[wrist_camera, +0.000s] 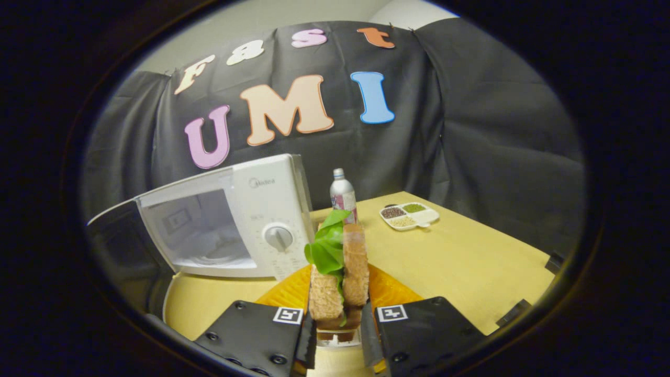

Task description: Open the microwave, put the food inside, and close the microwave door.

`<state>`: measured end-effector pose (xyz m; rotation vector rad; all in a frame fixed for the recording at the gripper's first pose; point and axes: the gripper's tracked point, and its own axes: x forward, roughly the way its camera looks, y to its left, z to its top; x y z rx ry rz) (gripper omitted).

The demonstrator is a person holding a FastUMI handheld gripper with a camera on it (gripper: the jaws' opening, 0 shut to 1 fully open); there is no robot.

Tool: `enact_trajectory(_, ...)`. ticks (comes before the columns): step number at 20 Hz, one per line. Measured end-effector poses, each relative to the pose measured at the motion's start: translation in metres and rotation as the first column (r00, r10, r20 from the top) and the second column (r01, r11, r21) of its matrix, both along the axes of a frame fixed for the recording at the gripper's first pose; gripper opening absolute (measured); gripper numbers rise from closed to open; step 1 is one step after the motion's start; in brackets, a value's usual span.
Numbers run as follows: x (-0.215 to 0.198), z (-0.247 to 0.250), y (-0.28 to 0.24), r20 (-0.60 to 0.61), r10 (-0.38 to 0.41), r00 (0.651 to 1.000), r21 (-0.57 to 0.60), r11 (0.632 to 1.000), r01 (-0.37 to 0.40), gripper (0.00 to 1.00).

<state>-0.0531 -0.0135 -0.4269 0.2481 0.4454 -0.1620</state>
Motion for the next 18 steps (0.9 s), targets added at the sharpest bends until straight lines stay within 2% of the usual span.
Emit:
enact_trajectory(5,0.000,0.038,0.060,0.066,0.059,0.996,0.080,0.995,-0.065,0.37)
enact_trajectory(10,0.013,0.049,0.139,0.111,0.120,0.986,0.204,0.969,-0.141,0.37)
enact_trajectory(13,0.027,0.045,0.181,0.129,0.119,0.985,0.288,0.946,-0.152,0.37)
enact_trajectory(16,0.046,0.038,0.208,0.150,0.083,0.985,0.328,0.936,-0.129,0.37)
enact_trajectory(18,0.059,0.030,0.224,0.152,0.054,0.987,0.384,0.917,-0.109,0.37)
